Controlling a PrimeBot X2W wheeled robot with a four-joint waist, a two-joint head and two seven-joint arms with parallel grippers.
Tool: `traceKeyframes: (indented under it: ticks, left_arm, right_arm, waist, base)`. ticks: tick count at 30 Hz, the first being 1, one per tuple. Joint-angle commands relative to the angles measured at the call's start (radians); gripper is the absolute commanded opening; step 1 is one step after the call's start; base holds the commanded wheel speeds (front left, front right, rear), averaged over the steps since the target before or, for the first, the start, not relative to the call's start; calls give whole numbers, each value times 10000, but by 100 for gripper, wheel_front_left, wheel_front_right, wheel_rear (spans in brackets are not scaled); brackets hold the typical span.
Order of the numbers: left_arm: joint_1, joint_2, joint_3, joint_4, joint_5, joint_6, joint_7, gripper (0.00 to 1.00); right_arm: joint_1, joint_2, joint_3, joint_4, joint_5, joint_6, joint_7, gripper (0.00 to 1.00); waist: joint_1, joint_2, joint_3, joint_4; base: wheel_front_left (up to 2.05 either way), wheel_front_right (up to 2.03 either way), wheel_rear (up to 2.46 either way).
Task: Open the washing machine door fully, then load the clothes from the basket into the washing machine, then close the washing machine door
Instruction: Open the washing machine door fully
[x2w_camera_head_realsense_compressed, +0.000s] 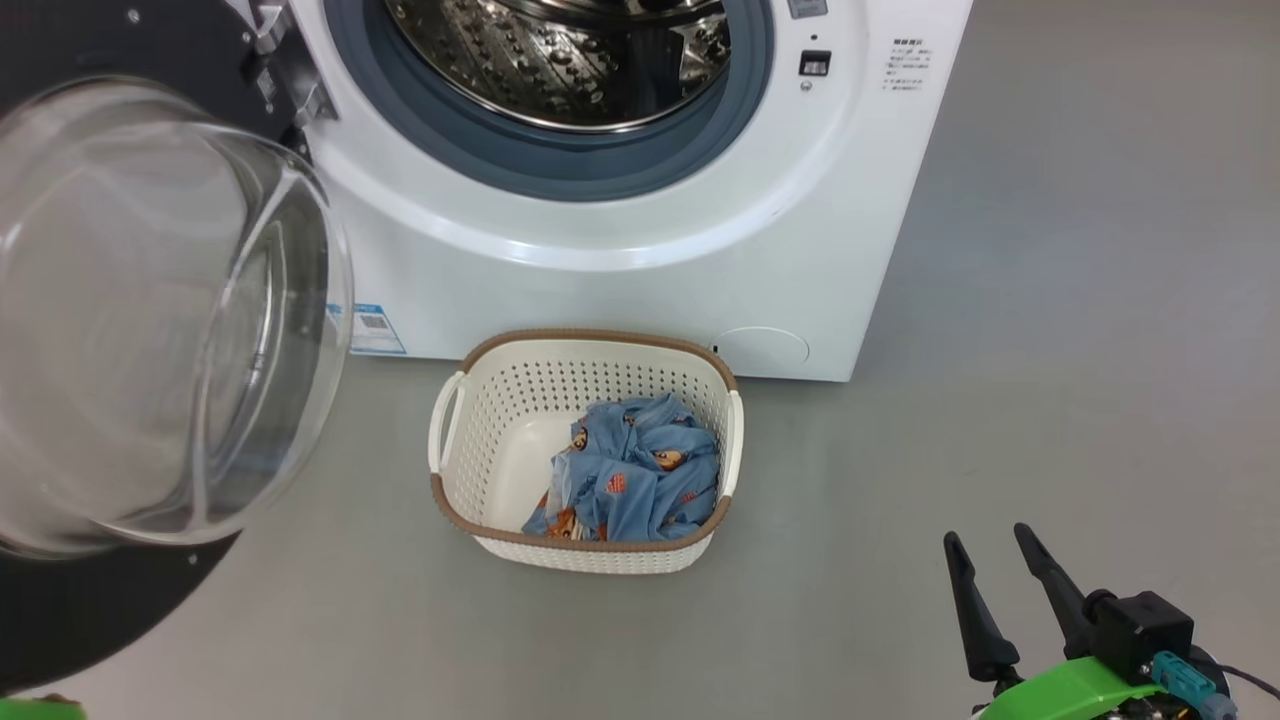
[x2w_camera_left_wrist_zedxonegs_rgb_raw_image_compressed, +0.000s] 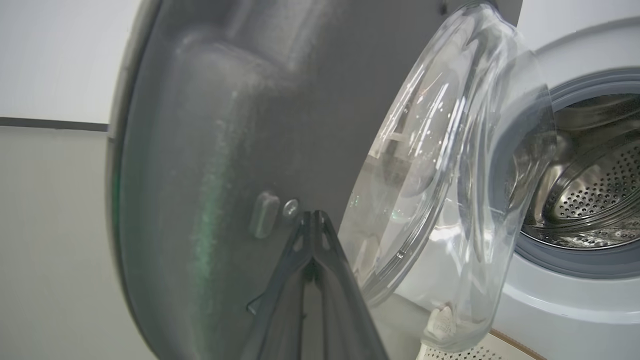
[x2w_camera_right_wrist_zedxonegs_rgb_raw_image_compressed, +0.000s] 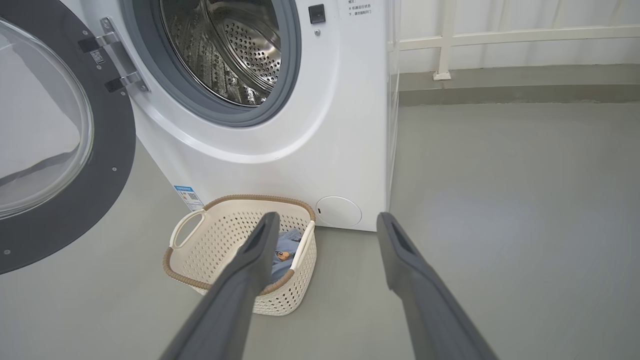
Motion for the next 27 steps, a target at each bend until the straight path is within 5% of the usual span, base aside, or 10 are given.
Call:
traceKeyframes:
  ticks: [1, 14, 27]
  left_arm:
    - [-450, 572, 513, -48, -76, 26, -53, 0]
    - [-1426, 1327, 1310, 1320, 204, -293, -53, 0]
    - [-759, 322, 1220, 220, 1182, -684, -53, 0]
  right_arm:
    - [-340, -43, 274, -256, -103, 16, -116, 100]
    - [-481, -43, 303, -377, -242, 16, -26, 100]
    - [-317, -43, 345, -114, 1, 16, -58, 100]
  waist:
    - [0, 0, 100, 2]
    - [0, 0, 416, -90]
    - [0, 0, -215, -72]
  base:
    - [0, 0, 0]
    - [0, 0, 0]
    - [0, 0, 0]
